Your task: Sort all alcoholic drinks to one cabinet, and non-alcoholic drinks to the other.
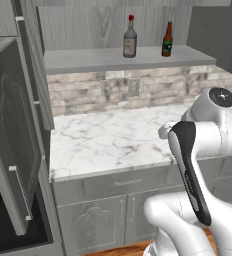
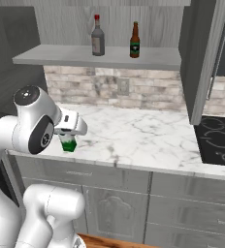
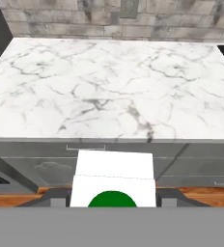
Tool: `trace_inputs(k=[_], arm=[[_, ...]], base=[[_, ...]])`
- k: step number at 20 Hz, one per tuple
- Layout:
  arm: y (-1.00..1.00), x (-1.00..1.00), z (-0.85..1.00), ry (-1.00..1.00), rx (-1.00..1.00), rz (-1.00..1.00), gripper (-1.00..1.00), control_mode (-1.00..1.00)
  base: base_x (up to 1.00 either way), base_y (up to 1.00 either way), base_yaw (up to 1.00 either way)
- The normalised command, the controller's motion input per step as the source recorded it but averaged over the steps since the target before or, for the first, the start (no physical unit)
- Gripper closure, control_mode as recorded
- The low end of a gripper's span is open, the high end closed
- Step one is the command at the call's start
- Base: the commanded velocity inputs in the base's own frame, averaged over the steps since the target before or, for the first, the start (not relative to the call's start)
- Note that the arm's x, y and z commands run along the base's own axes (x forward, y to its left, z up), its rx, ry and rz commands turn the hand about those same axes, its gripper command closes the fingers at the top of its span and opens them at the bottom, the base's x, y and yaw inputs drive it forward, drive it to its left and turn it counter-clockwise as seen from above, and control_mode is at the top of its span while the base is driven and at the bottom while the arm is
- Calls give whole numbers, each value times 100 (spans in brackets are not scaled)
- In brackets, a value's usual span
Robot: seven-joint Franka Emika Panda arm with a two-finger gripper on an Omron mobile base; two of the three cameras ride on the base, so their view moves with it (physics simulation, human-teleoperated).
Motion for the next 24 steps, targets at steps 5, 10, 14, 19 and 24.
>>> trace_inputs(k=[5, 10, 14, 19, 24], arm=[[0, 0, 0, 0, 0, 0, 100, 100], [0, 0, 0, 0, 0, 0, 100, 100], [0, 0, 0, 0, 0, 0, 100, 100], [0, 0, 0, 0, 0, 0, 100, 100], [0, 0, 0, 0, 0, 0, 100, 100]], base=[[-10, 0, 0], [-28, 0, 0], [-46, 0, 0], [-57, 0, 0], [-63, 0, 0]])
